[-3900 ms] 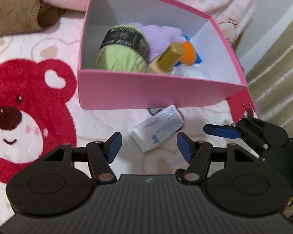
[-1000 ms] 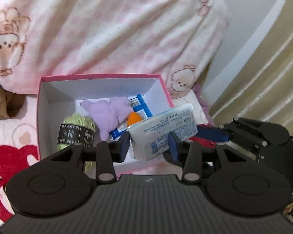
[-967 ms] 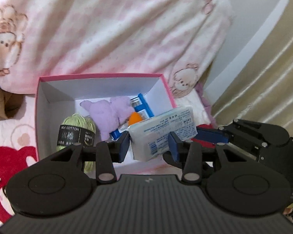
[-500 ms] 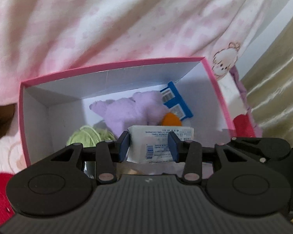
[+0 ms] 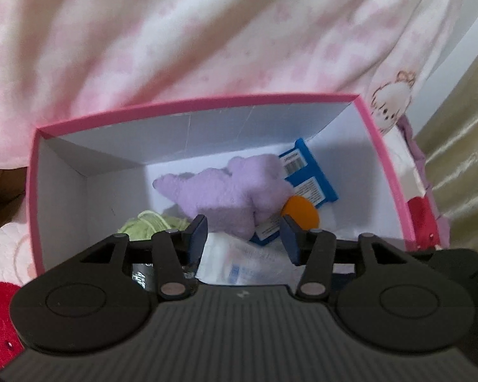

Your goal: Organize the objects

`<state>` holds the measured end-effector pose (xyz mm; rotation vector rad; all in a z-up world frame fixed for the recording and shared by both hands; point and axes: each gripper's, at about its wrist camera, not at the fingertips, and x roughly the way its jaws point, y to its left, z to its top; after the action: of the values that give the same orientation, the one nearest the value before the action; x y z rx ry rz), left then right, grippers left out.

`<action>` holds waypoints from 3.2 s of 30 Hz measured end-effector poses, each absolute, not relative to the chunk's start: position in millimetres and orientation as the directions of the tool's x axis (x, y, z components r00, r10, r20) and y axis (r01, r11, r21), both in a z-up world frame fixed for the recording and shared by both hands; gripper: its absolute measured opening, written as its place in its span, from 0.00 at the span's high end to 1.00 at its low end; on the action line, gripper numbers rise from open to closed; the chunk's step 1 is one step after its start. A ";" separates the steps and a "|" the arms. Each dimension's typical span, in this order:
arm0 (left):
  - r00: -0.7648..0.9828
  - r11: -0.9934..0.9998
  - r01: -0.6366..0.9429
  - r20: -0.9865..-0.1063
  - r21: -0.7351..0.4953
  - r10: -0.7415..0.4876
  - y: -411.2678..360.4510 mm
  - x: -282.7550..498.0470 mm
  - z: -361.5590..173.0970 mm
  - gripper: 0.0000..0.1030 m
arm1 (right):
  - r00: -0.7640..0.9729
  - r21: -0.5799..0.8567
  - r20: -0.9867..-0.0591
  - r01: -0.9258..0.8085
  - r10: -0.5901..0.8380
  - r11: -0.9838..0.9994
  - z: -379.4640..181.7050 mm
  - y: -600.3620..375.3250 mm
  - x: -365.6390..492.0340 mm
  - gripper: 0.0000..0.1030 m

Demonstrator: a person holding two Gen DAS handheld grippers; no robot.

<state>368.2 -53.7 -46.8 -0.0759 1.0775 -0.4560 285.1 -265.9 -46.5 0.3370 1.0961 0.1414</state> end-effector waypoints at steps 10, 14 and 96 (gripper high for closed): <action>0.457 0.923 0.303 -0.814 -0.236 -0.358 -44.5 337.2 -8.7 0.47 | 0.577 0.284 -0.784 0.002 0.231 0.959 -14.4 -272.7 254.2 0.42; 0.476 0.937 0.281 -0.819 -0.206 -0.322 -36.6 315.1 10.6 0.42 | 0.624 0.261 -0.752 -0.019 0.215 0.965 7.4 -271.4 236.0 0.42; 0.482 0.988 0.123 -0.865 -0.089 -0.138 18.2 94.7 37.7 0.00 | 0.659 -0.005 -0.744 0.164 -0.114 0.986 58.9 -216.5 66.8 0.09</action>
<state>94.7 18.2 37.7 -0.0160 1.0563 -0.1587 66.8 -216.5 58.9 0.0641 0.8373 -0.1572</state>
